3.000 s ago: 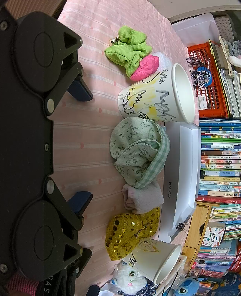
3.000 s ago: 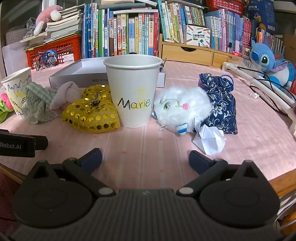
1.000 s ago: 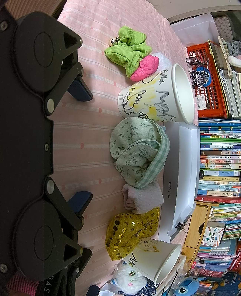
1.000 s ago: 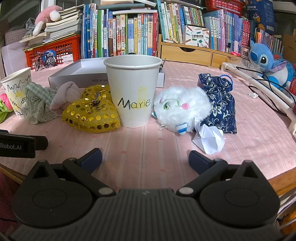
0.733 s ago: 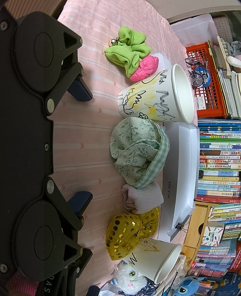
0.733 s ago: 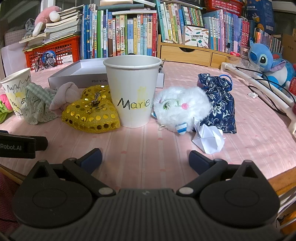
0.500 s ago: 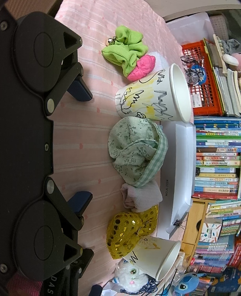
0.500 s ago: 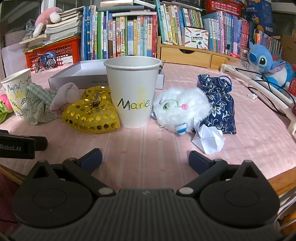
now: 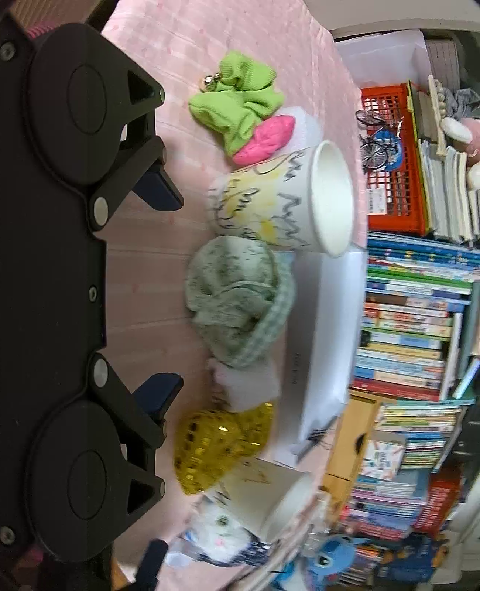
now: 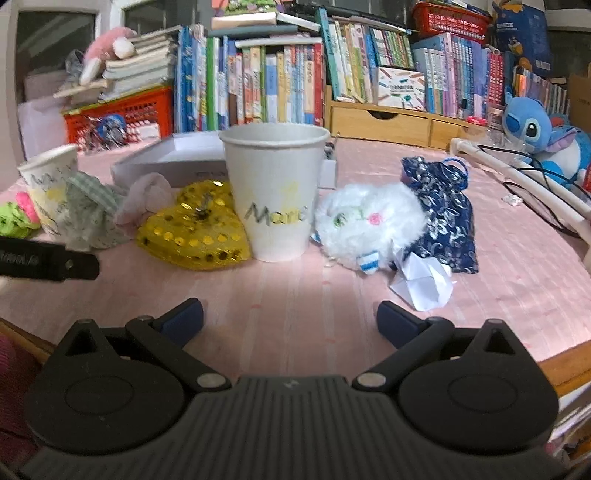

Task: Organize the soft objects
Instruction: 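Grasp the green checkered cloth with the left tool while the right tool grasps the yellow sequined bow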

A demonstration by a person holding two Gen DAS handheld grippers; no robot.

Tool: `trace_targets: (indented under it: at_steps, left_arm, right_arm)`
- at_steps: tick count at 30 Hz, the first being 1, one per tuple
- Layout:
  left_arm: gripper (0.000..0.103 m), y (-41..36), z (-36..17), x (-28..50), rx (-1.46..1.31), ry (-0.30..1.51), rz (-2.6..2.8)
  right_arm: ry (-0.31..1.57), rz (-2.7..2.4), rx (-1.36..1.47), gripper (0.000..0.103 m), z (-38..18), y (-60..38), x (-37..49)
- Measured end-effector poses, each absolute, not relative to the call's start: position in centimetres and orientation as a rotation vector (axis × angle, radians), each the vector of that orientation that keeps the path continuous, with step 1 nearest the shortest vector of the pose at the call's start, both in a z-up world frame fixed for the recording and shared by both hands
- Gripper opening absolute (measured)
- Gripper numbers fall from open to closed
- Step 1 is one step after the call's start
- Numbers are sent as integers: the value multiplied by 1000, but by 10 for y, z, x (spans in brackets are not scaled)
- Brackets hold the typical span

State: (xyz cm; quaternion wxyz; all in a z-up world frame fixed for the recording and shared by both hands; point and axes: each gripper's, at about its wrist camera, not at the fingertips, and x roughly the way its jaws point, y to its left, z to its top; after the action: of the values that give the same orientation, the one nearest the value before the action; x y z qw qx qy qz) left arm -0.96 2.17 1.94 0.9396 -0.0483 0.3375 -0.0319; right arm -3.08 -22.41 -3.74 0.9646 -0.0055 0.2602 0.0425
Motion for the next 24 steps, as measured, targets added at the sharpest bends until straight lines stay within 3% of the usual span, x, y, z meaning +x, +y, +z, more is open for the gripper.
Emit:
trace_targets:
  at_steps: [24]
  left_arm:
    - [91,66,1,37,-707,708,-27]
  right_arm:
    - [379,259,-144,96,-32,-188,-11]
